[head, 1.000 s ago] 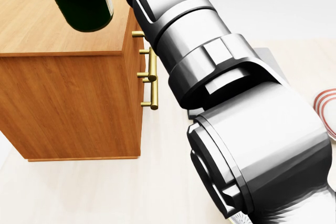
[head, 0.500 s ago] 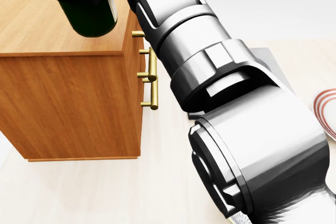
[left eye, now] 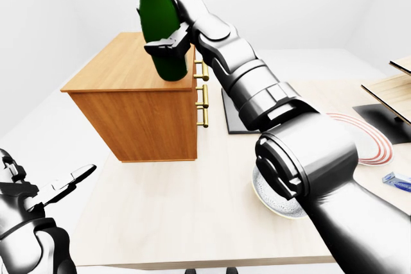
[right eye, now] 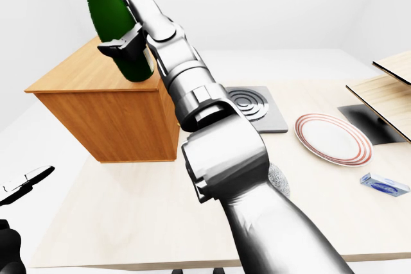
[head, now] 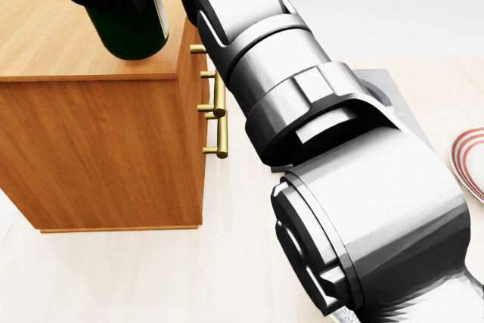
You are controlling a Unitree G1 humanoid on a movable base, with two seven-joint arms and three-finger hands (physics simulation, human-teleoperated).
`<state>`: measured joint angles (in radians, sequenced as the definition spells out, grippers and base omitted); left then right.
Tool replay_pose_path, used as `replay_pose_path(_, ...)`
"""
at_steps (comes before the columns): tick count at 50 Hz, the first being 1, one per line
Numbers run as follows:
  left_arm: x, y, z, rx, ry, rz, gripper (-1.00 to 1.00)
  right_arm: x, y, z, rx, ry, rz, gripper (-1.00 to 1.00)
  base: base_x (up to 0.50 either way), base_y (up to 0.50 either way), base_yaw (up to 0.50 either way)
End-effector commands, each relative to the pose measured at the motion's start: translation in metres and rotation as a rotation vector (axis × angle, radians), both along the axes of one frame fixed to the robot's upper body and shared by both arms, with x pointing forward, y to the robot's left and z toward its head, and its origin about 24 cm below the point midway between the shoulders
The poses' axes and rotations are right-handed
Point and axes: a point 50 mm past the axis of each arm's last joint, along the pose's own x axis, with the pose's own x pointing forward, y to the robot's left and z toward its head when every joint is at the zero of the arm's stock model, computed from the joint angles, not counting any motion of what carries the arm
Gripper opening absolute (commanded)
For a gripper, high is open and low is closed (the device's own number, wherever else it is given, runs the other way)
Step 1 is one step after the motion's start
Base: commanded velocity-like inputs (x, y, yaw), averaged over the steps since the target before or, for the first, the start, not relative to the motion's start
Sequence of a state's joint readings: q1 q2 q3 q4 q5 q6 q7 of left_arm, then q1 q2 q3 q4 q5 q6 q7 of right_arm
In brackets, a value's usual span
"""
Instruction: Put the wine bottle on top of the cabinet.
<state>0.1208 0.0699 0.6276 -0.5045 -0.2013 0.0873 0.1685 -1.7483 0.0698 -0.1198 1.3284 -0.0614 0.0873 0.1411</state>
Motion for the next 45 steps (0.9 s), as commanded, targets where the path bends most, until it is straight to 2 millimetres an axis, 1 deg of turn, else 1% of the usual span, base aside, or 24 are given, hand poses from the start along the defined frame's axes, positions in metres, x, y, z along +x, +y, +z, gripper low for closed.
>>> replay_pose_path(1, 0.0002, 0.0, -0.0011, -0.001, 0.005, 0.0, 1.0, 0.0001, -0.0025, 0.0042, 0.026, -0.007, -0.007, -1.0, 0.0, 0.0, 0.0)
replay_pose_path(17, 0.0005, 0.0003, -0.0022, -0.004, 0.009, 0.001, 1.0, 0.0027, -0.005, -0.003, 0.012, 0.005, -0.021, -1.0, 0.0, 0.0, 0.0)
replay_pose_path(29, 0.0007, 0.0005, -0.0026, -0.004, 0.012, 0.0, 1.0, 0.0028, -0.0057, -0.0017, 0.021, 0.003, -0.03, -0.99, 0.0, 0.0, 0.0)
replay_pose_path(30, 0.0008, 0.0004, -0.0028, -0.005, 0.013, 0.0, 1.0, 0.0027, -0.0057, -0.001, 0.027, 0.005, -0.026, -0.68, 0.0, 0.0, 0.0)
replay_pose_path(31, 0.0009, 0.0003, -0.003, -0.004, 0.013, 0.0, 1.0, 0.0028, -0.006, -0.0009, 0.027, 0.003, -0.031, 0.91, 0.0, 0.0, 0.0)
replay_pose_path(32, 0.0009, 0.0004, -0.0031, -0.005, 0.014, 0.0, 1.0, 0.003, -0.0065, -0.0006, 0.032, 0.003, -0.036, 1.0, 0.0, 0.0, 0.0)
replay_pose_path(45, 0.0007, 0.0, -0.0037, -0.007, 0.015, -0.002, 1.0, 0.0032, -0.0081, 0.0018, 0.048, 0.002, -0.046, 1.0, 0.0, 0.0, 0.0)
